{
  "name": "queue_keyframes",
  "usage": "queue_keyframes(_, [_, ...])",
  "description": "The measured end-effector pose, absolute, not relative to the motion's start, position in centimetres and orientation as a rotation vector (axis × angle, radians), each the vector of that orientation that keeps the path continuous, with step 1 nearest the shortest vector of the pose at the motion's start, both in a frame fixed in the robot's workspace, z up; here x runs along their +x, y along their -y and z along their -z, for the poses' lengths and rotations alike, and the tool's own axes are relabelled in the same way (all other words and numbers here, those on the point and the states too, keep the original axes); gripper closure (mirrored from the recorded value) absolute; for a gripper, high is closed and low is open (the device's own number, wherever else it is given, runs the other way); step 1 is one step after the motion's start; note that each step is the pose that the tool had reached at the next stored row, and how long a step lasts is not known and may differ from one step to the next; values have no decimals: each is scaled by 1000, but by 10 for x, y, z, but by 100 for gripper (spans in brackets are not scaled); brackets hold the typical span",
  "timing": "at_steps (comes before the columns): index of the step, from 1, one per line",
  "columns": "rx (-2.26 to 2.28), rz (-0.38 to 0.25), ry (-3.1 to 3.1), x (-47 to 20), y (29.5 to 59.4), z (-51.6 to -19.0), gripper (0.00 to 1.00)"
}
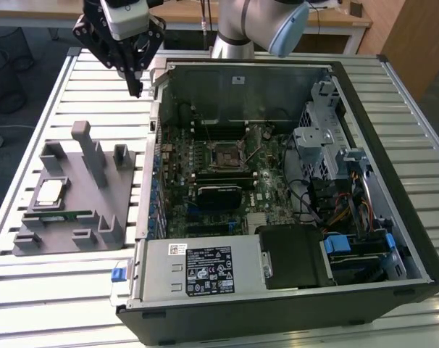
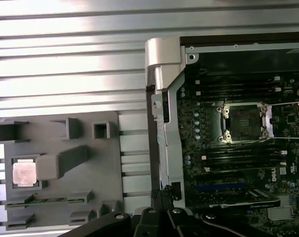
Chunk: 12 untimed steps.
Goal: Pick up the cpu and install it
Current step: 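Reach for the cpu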
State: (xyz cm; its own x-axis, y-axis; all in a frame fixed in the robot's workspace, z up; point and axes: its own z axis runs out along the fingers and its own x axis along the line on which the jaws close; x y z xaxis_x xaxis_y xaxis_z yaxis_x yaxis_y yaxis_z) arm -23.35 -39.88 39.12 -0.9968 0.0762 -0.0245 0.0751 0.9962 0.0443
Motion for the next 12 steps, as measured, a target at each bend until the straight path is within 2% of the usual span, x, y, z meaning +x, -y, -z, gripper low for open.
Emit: queue_keyframes(12, [118, -68, -3112, -243, 399, -391, 89])
